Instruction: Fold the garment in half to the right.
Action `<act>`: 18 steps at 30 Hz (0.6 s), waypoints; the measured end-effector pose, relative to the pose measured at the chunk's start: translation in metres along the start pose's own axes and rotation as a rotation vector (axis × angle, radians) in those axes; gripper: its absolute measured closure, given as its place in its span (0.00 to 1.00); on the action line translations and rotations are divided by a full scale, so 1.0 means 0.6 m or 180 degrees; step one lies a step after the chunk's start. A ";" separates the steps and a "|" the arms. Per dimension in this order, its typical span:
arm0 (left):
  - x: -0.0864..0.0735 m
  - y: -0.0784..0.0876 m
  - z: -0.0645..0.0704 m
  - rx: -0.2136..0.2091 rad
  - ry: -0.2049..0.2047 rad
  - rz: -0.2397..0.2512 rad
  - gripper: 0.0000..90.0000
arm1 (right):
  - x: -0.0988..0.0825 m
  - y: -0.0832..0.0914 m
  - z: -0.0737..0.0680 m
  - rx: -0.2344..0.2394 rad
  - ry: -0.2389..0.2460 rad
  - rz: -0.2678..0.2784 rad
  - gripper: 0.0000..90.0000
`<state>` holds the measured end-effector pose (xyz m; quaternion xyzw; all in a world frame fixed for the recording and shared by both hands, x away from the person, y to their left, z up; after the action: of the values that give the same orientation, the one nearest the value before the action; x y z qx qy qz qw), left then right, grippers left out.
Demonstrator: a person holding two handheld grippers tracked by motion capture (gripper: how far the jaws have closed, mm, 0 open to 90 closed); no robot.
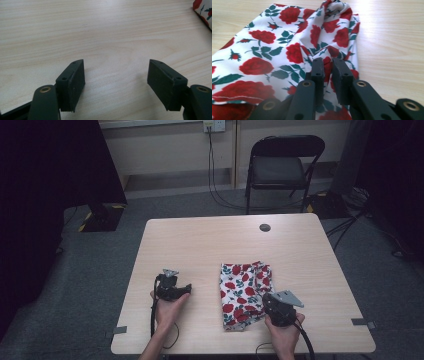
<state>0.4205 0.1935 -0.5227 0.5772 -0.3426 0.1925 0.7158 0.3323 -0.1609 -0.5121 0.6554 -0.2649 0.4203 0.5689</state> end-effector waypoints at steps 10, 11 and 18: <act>-0.014 0.003 -0.005 0.0156 -0.0141 0.0088 0.30 | 0.010 0.022 0.014 -0.0170 -0.0029 0.0120 0.74; -0.014 0.003 -0.004 0.0166 -0.0149 0.0094 0.30 | 0.015 0.025 0.013 -0.0150 -0.0004 0.0154 0.74; -0.019 0.003 -0.005 0.0148 -0.0164 0.0148 0.29 | 0.024 0.008 -0.013 -0.0068 0.0242 0.0079 0.71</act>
<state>0.4123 0.1985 -0.5295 0.5903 -0.3697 0.2020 0.6885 0.3340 -0.1526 -0.4973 0.6295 -0.2557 0.4491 0.5802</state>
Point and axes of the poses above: each handheld gripper's, and its own axes: y roughly backward along the jaws, x roughly out of its top, z roughly to its right, the point moved 1 cm from there along -y, roughly forward along the jaws, and after that the axes turned 2 degrees about y, right-handed, at the moved point
